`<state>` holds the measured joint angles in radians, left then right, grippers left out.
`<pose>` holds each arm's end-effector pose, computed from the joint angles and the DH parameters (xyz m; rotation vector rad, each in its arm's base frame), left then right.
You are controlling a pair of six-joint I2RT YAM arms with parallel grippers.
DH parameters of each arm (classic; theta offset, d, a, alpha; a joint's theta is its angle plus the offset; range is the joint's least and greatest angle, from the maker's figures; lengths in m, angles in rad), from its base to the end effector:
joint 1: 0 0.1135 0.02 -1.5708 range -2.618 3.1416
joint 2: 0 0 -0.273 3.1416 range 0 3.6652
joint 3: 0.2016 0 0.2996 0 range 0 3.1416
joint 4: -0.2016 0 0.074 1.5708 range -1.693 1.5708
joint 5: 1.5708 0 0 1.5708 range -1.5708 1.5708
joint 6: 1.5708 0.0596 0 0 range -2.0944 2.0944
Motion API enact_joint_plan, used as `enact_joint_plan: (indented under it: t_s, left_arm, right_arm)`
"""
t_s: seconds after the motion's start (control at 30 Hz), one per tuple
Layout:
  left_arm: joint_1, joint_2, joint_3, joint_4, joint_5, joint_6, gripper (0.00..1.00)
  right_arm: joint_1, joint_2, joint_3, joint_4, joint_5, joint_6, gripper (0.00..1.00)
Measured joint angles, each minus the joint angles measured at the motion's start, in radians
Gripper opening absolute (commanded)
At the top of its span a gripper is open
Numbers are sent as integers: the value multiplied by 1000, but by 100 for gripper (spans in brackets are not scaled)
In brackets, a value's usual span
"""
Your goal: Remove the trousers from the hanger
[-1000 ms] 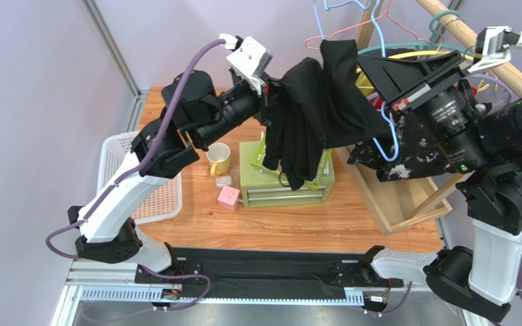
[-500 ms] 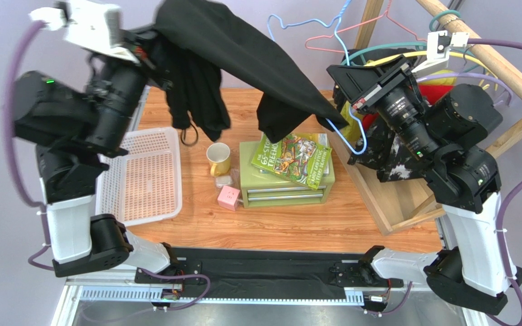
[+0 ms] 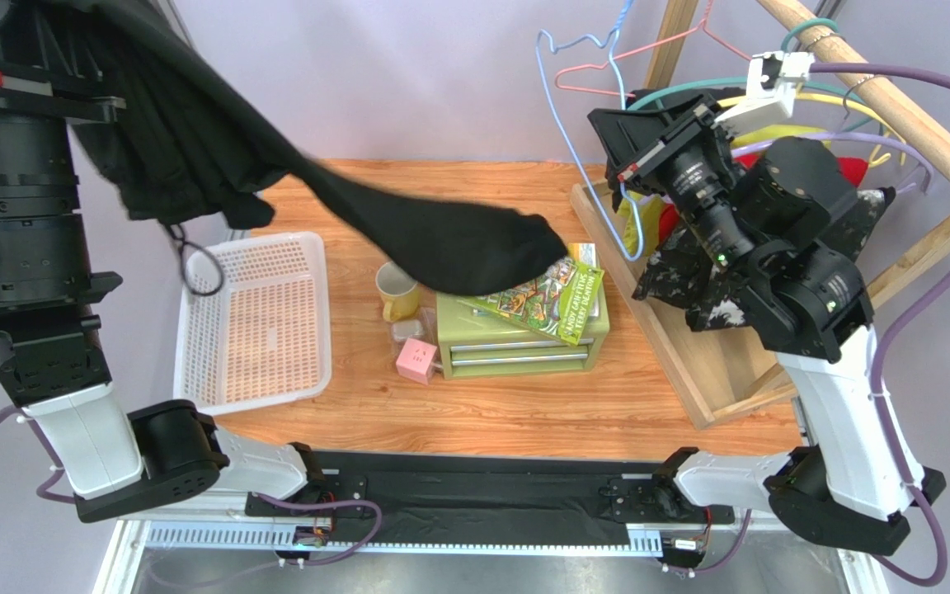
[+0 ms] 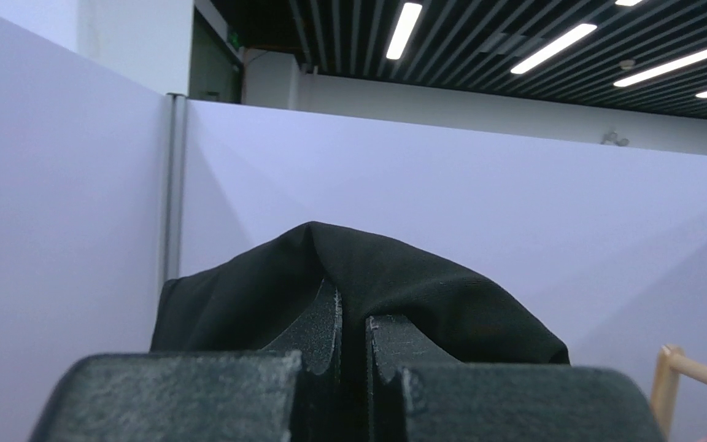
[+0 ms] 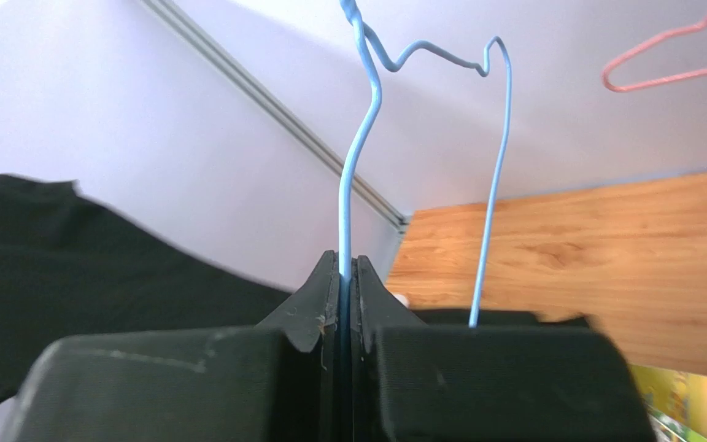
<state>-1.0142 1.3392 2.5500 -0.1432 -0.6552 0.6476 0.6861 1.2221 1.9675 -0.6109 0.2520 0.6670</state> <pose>0.0642 -0.0344 0.7813 -0.0741 0.8006 -0.1819 0.1891 0.1356 0.6309 0.2021 1.4943 0.9219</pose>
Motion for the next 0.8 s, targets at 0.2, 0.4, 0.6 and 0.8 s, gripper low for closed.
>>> enact_joint_plan:
  t_s: [0.2, 0.4, 0.6, 0.8]
  left_arm:
    - [0, 2, 41, 58, -53, 97, 0]
    - [0, -26, 54, 146, -14, 177, 0]
    - [0, -58, 32, 201, -21, 285, 0]
    - [81, -90, -168, 224, -138, 368, 0]
  right_arm:
    - [0, 25, -26, -111, 39, 21, 0]
    - [0, -40, -97, -256, 55, 31, 0]
    - [0, -71, -25, -369, 50, 27, 0]
    - [0, -51, 80, -430, -3, 20, 0]
